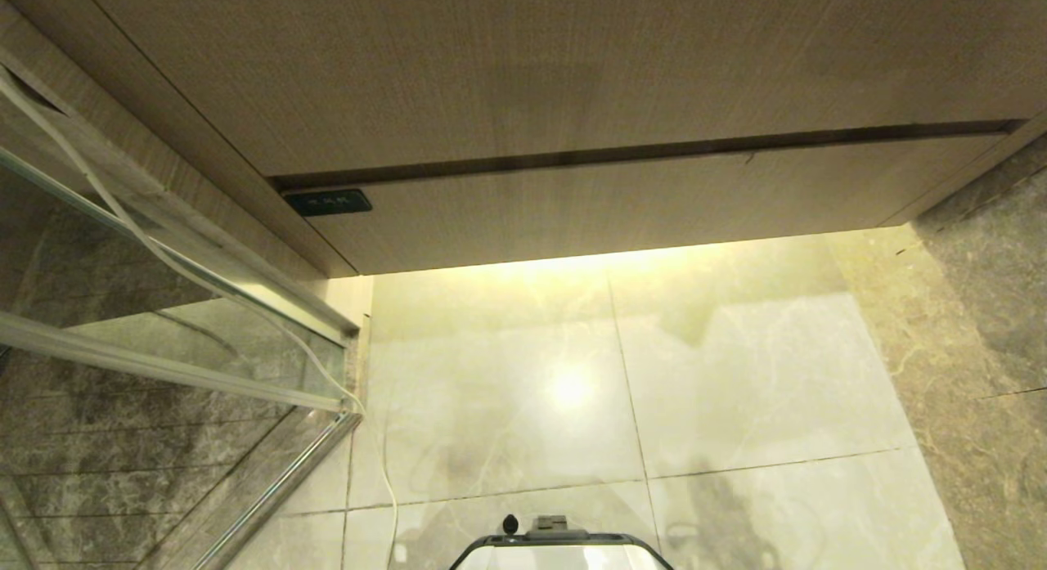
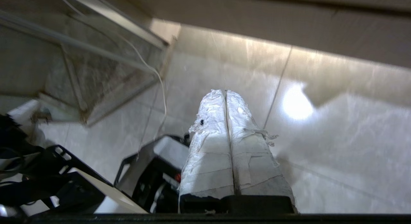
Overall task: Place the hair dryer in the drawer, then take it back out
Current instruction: Pull open the drawer
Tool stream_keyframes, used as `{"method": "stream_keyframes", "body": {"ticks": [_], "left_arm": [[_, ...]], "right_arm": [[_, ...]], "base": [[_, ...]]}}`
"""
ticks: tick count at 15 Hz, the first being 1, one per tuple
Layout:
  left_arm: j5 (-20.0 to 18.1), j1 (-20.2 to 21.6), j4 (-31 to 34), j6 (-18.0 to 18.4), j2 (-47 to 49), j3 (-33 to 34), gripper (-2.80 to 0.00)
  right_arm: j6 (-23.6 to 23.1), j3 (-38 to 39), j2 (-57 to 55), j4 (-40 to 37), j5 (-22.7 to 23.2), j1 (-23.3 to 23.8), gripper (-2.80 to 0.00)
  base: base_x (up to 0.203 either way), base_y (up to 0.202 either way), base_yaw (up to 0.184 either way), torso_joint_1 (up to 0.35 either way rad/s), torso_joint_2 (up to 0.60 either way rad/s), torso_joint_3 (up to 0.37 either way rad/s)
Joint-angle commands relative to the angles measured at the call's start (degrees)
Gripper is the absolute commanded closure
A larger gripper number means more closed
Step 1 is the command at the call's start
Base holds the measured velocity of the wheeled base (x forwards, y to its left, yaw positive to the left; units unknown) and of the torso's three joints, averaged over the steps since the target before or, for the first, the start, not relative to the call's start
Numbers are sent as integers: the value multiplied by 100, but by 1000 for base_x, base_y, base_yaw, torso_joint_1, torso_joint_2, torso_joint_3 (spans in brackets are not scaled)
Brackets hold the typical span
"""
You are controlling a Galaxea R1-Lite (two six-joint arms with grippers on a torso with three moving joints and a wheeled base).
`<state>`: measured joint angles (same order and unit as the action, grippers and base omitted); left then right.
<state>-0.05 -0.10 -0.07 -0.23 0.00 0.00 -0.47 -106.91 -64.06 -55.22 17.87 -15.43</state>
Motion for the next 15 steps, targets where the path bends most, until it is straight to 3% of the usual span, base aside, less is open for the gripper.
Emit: {"method": "stream_keyframes", "body": {"ticks": [1, 2, 3, 5, 7, 10, 11, 12, 13, 15], "left_arm": [[-4, -1, -1, -4, 0, 6, 0], [2, 1, -1, -4, 0, 0, 0], [-4, 1, -1, -4, 0, 0, 0], [-4, 1, -1, -4, 0, 4, 0], [-4, 1, -1, -9, 0, 0, 0], [5, 1, -1, -4, 0, 5, 0], [-4, 1, -1, -4, 0, 0, 0], [-4, 1, -1, -4, 0, 0, 0], [-4, 1, -1, -4, 0, 0, 0], [-4, 1, -1, -4, 0, 0, 0]], "right_arm": [[-34, 352, -687, -45, -33, -149, 0], [-96, 691, -716, 42, -36, -173, 0], [-179, 883, -774, 135, -27, -188, -280], [-349, 1049, -1165, 181, -32, -195, -280], [-916, 1101, -1637, 217, -87, -239, -280], [-2373, 1179, -1996, 220, -210, -271, -280], [-2997, 1346, -2064, 280, -478, -271, -280], [-3912, 1637, -2132, 470, -930, -256, -280], [-4368, 1860, -2198, 674, -1325, -239, -280], [-4560, 2032, -2235, 1018, -1433, -194, -280]], "base": [[0, 0, 0, 0, 0, 0], [0, 0, 0, 0, 0, 0], [0, 0, 0, 0, 0, 0], [0, 0, 0, 0, 0, 0], [0, 0, 0, 0, 0, 0], [0, 0, 0, 0, 0, 0], [0, 0, 0, 0, 0, 0], [0, 0, 0, 0, 0, 0], [0, 0, 0, 0, 0, 0], [0, 0, 0, 0, 0, 0]]}}
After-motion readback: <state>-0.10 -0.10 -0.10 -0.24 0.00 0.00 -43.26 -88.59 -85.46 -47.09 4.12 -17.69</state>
